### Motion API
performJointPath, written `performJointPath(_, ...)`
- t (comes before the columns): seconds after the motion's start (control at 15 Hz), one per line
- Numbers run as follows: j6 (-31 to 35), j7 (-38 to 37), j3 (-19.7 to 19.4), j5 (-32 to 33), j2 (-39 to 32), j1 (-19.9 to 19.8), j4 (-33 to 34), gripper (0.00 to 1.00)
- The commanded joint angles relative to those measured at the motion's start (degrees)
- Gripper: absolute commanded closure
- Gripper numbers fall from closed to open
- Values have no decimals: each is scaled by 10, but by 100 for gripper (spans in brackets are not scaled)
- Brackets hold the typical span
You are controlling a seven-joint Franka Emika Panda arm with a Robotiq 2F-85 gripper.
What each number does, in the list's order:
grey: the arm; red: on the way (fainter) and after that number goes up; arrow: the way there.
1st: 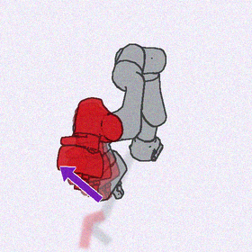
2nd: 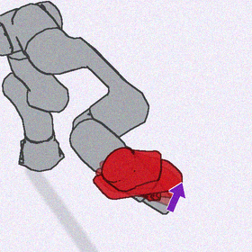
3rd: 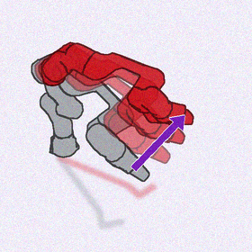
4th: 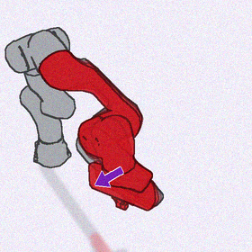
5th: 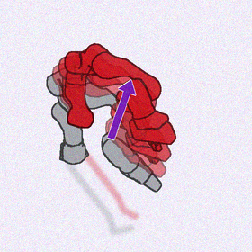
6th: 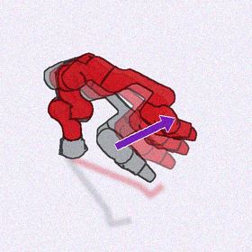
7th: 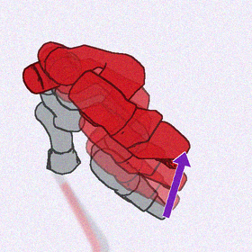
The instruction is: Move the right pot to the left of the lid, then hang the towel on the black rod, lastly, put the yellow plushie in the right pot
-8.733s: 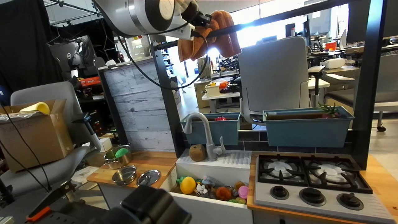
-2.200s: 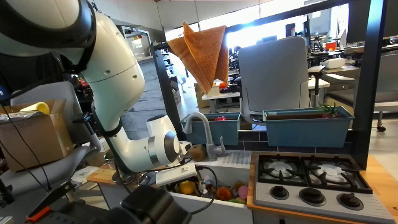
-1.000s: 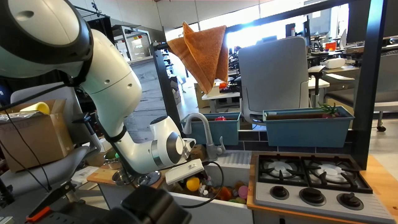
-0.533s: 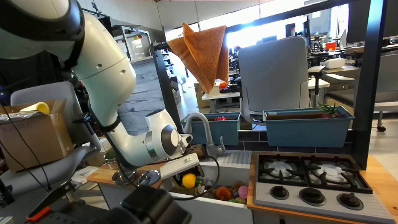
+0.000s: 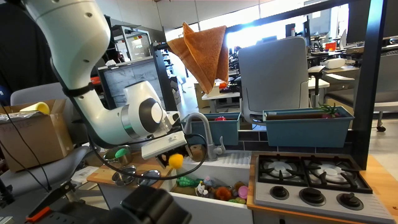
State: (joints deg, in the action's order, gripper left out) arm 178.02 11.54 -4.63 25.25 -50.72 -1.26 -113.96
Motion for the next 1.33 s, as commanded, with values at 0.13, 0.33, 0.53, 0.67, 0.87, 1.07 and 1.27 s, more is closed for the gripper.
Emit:
performJointPath(0.13,130,12,28,-22,112,6,-139,100)
performJointPath(0.33,155,10,64,-27,120,13,-149,100)
performJointPath(0.53,160,9,96,-36,100,28,-125,100)
performJointPath(0.67,168,11,104,-43,80,42,-101,100)
performJointPath(0.87,183,18,93,-52,39,72,-50,100)
performJointPath(1.07,146,21,105,-44,8,71,-26,100)
performJointPath(1.27,128,25,103,-42,-10,79,-25,100)
